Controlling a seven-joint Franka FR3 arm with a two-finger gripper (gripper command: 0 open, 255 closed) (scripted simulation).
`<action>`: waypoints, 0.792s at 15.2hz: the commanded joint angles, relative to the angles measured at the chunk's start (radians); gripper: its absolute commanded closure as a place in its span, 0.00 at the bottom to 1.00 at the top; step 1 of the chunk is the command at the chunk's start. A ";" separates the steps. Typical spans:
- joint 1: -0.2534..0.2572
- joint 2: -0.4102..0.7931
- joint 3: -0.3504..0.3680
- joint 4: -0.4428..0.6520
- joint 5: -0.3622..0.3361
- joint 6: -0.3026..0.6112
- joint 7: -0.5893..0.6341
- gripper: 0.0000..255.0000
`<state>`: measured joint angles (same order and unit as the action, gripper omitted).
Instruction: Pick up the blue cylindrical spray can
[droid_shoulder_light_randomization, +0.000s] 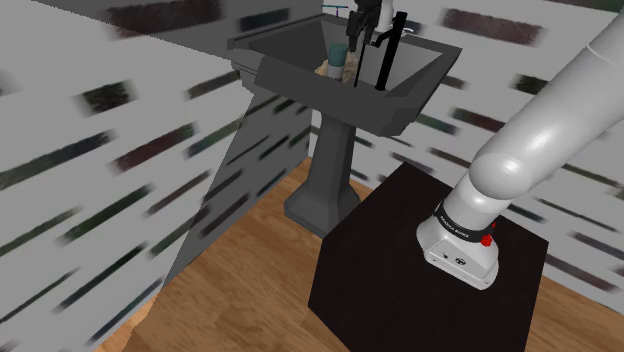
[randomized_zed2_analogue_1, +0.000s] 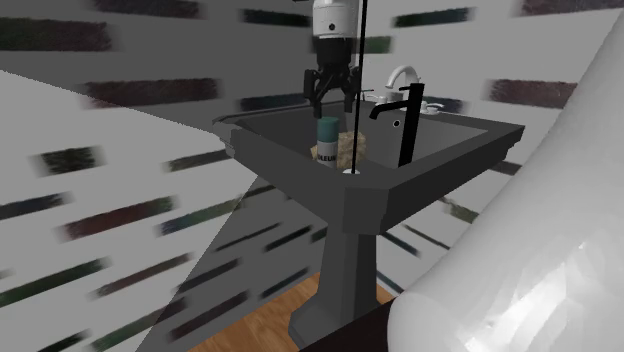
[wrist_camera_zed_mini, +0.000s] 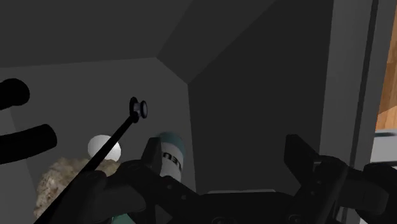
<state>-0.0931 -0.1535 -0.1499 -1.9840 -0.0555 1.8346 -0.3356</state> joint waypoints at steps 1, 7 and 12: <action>-0.007 0.077 -0.016 0.064 0.018 0.018 -0.029 0.00; -0.045 0.311 -0.049 0.320 0.090 0.005 -0.115 0.00; -0.056 0.365 -0.050 0.345 0.107 0.034 -0.131 0.00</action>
<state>-0.1483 0.2051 -0.2001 -1.6366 0.0509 1.8528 -0.4655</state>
